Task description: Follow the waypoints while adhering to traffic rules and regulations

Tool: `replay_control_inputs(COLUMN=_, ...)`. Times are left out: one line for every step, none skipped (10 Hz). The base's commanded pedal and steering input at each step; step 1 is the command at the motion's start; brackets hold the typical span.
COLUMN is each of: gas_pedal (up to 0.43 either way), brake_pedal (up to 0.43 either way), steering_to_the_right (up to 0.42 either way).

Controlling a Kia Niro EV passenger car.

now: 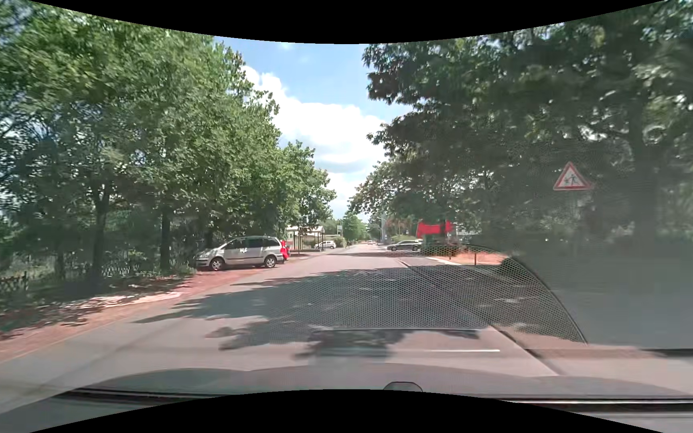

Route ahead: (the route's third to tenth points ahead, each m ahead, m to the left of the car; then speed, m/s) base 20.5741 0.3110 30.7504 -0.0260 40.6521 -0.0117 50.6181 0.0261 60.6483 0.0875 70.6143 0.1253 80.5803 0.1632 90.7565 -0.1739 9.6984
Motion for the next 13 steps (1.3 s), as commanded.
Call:
replay_control_inputs(gas_pedal=0.0, brake_pedal=0.0, steering_to_the_right=-0.004)
replay_control_inputs(gas_pedal=0.0, brake_pedal=0.0, steering_to_the_right=-0.004)
replay_control_inputs(gas_pedal=0.0, brake_pedal=0.0, steering_to_the_right=-0.004)
replay_control_inputs(gas_pedal=0.0, brake_pedal=0.018, steering_to_the_right=-0.004)
replay_control_inputs(gas_pedal=0.0, brake_pedal=0.043, steering_to_the_right=-0.004)
replay_control_inputs(gas_pedal=0.0, brake_pedal=0.067, steering_to_the_right=-0.003)
replay_control_inputs(gas_pedal=0.0, brake_pedal=0.079, steering_to_the_right=-0.003)
replay_control_inputs(gas_pedal=0.0, brake_pedal=0.085, steering_to_the_right=-0.003)
replay_control_inputs(gas_pedal=0.0, brake_pedal=0.091, steering_to_the_right=-0.003)
replay_control_inputs(gas_pedal=0.0, brake_pedal=0.098, steering_to_the_right=-0.003)
replay_control_inputs(gas_pedal=0.0, brake_pedal=0.098, steering_to_the_right=-0.003)
replay_control_inputs(gas_pedal=0.0, brake_pedal=0.098, steering_to_the_right=-0.003)
replay_control_inputs(gas_pedal=0.0, brake_pedal=0.098, steering_to_the_right=-0.004)
